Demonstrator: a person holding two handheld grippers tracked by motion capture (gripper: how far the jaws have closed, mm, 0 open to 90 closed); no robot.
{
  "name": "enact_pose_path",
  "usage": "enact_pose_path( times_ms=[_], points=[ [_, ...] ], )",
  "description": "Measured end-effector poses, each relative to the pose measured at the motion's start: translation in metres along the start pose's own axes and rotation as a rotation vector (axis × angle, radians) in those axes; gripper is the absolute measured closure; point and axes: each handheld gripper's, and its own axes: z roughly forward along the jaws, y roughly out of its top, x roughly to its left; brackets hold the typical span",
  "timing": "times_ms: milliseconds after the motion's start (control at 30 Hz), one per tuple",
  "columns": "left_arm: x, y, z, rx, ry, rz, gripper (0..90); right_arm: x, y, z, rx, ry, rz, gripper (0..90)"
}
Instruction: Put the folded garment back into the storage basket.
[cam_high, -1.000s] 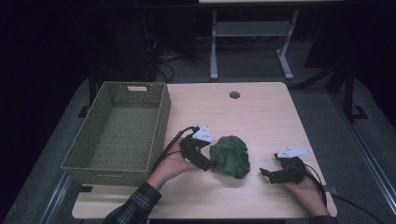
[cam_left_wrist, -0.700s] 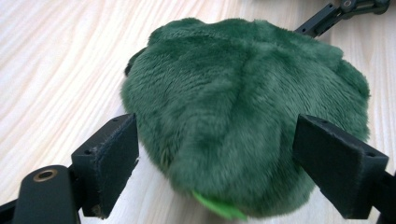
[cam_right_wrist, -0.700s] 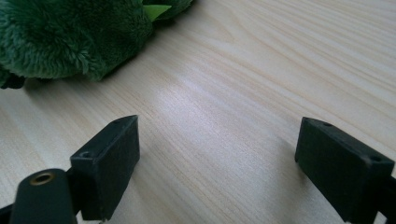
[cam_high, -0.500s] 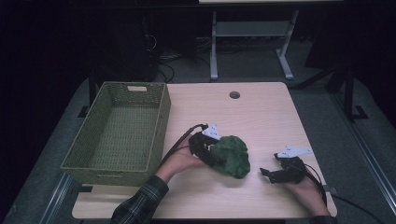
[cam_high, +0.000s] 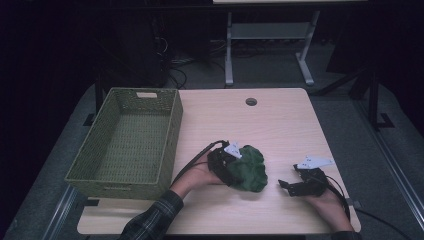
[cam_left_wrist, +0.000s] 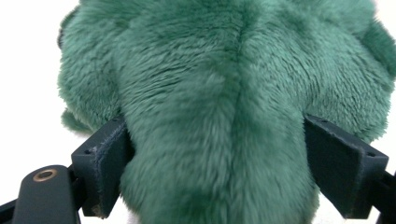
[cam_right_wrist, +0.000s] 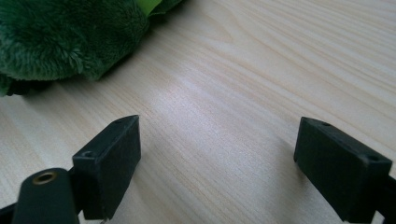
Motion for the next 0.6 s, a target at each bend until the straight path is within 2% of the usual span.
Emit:
enact_pose_path(
  times_ms=[267,433,600],
  points=[
    [-0.0024,-0.0024,0.0052,0.02,0.018,0.013,16.0,0.0,0.0,0.0,-0.001,0.0,0.0,14.6],
    [-0.0039,-0.0017,0.0021,0.03,0.021,0.027,27.6,0.0,-0.0001,0.0001,-0.001,-0.001,0.0,14.6],
    [-0.0045,-0.0013,-0.001,0.027,0.007,0.012,46.7,0.0,-0.0001,0.0001,-0.001,-0.001,0.0,14.7]
  ],
)
